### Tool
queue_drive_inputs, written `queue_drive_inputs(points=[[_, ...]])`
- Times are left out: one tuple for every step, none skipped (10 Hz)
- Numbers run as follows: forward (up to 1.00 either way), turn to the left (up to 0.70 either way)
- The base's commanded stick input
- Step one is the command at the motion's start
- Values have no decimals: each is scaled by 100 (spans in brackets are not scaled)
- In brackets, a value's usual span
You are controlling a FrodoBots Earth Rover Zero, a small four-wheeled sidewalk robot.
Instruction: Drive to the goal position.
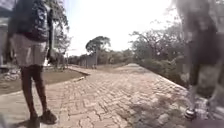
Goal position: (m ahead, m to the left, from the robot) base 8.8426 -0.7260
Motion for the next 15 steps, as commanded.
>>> queue_drive_inputs(points=[[85,0],[85,0],[85,0],[85,0],[85,0],[85,0],[85,-34],[85,-34],[85,0],[85,0],[85,0],[85,0],[85,0],[85,0],[85,0]])
